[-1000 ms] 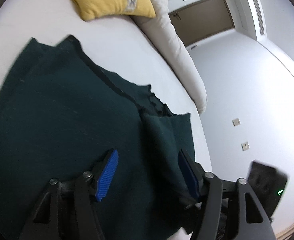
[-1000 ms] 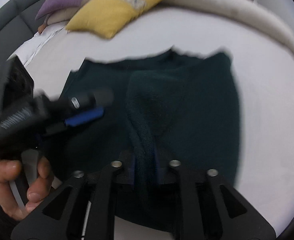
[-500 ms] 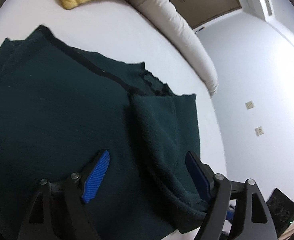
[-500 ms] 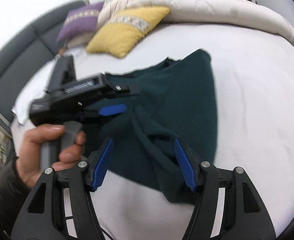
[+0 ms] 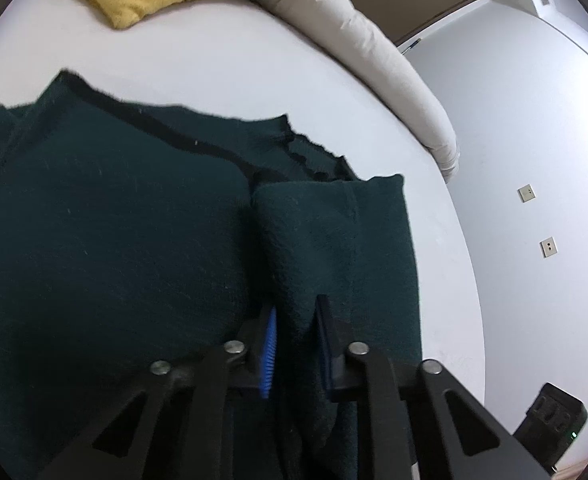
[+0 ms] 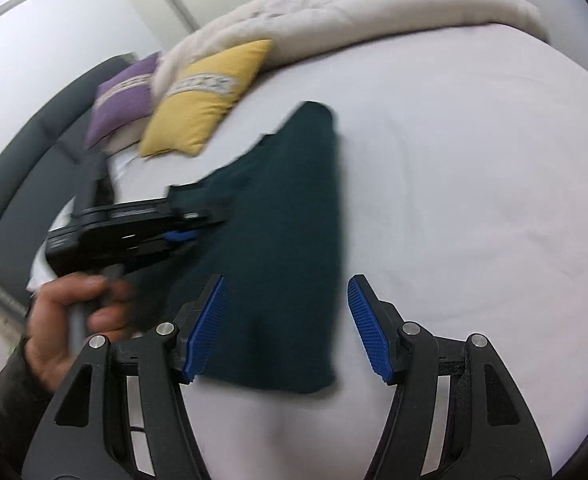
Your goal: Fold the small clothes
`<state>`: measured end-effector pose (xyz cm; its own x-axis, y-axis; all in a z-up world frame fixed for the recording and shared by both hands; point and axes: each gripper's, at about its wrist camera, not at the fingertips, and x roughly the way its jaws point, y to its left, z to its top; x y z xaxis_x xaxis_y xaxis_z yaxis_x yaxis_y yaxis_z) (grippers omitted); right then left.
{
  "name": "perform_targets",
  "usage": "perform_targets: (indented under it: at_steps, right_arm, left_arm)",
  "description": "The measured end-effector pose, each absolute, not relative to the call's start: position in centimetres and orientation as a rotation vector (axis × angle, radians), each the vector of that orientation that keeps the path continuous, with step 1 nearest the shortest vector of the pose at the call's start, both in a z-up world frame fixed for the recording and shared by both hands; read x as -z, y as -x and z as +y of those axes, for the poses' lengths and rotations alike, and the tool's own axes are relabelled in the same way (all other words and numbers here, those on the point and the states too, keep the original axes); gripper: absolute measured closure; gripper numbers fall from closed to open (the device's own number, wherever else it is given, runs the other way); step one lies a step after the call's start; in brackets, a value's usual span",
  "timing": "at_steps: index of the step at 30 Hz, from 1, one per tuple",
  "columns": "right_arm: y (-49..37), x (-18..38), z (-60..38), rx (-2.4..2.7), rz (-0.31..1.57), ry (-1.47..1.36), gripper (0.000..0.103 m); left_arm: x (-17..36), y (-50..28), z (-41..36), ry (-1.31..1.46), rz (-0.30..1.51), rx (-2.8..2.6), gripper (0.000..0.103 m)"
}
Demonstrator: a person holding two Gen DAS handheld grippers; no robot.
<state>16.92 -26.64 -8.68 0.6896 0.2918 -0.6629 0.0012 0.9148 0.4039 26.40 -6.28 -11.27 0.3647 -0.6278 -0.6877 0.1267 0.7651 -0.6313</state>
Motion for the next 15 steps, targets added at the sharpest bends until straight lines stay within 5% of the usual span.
perform_targets:
  at_steps: [15]
  right_arm:
    - [-18.6, 10.8, -19.7, -0.160, 0.858, -0.217, 0.042]
  left_arm:
    - [7.6, -26.7, 0.0, 0.555, 1.027, 0.566, 0.090]
